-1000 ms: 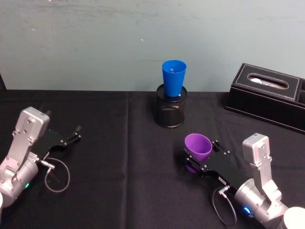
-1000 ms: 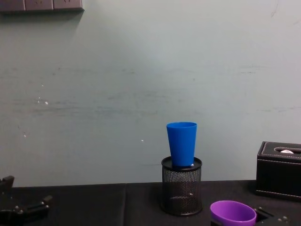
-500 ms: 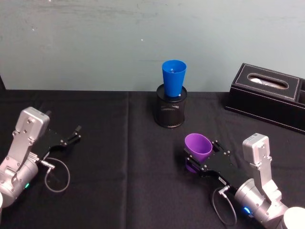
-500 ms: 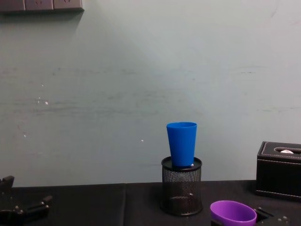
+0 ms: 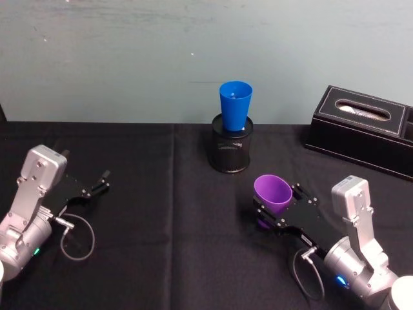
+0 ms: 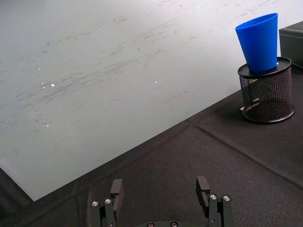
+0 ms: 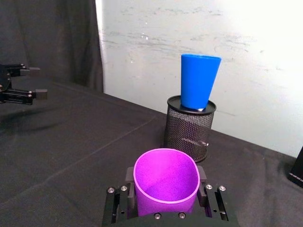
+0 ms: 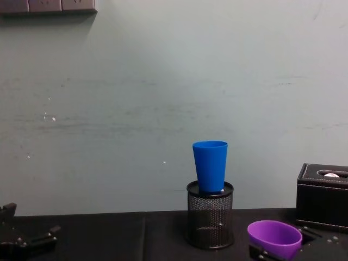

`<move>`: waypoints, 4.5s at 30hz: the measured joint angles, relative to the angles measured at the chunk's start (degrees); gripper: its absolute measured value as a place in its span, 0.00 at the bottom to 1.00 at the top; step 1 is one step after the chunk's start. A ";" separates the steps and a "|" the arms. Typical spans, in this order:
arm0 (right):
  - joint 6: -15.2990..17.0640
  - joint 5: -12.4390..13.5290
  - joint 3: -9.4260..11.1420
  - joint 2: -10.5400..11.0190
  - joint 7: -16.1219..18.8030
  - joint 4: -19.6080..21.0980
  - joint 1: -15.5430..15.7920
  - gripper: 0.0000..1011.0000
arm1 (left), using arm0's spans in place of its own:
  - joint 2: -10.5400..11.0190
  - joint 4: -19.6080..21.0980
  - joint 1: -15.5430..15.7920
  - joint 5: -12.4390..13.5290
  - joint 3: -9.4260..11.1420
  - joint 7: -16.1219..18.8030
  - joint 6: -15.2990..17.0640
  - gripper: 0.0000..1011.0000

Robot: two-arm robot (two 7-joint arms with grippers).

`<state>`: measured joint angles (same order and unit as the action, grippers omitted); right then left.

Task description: Pick up one cup with a gripper and tap it against the other cup.

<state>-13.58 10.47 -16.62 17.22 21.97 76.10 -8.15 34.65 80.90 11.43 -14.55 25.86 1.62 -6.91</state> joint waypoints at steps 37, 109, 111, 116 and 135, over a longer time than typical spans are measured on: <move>1.22 -1.14 2.97 -0.53 -2.46 6.35 1.26 0.72 | 0.00 0.00 0.00 0.00 0.00 0.00 0.00 1.00; -9.20 1.13 -1.11 -5.66 6.50 -22.38 -23.33 0.72 | 0.00 0.00 0.00 0.00 0.00 0.00 0.00 1.00; -9.27 1.14 -1.17 -5.73 6.56 -22.58 -23.55 0.72 | 0.00 0.00 0.00 0.00 0.00 0.00 0.00 1.00; -9.54 1.12 -1.38 -5.87 6.84 -23.16 -24.17 0.72 | 0.00 0.00 0.00 0.00 0.00 0.00 0.00 1.00; -11.38 0.52 -2.24 -6.03 8.56 -27.50 -27.19 0.72 | 0.00 0.00 0.00 0.00 0.00 0.00 0.00 1.00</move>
<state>-24.96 10.99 -18.87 11.19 30.53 48.60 -35.34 34.64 80.90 11.43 -14.55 25.86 1.62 -6.91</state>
